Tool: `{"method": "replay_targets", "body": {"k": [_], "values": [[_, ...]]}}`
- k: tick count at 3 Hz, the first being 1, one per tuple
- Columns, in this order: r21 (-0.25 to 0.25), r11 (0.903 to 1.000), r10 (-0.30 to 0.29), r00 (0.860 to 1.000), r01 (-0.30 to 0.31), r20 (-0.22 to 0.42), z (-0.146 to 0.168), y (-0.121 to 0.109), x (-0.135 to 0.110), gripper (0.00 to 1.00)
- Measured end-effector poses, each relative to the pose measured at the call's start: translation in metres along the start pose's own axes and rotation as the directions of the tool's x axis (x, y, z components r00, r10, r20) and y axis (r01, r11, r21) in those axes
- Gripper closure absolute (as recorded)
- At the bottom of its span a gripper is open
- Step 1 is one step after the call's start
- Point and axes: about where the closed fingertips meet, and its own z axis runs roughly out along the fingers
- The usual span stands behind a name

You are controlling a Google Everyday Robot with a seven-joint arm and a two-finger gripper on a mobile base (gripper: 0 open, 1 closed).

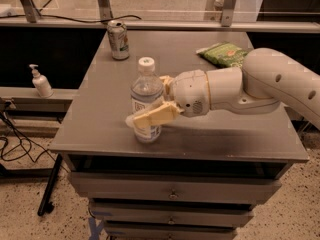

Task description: Move blue plastic bottle near 7up can

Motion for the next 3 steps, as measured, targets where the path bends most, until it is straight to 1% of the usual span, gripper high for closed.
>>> {"method": "replay_targets", "body": {"k": [1,2,3], "values": [[0.050,0.9987,0.001,0.999,-0.003,0.035,-0.017,-0.015,-0.006,0.87],[0.151,0.9883,-0.025,0.999,0.020,0.031,-0.055,-0.040,-0.021,1.00],[0.339,0.9407,0.008,1.000,-0.012,0.013,-0.116,-0.069,-0.046,1.00]]}}
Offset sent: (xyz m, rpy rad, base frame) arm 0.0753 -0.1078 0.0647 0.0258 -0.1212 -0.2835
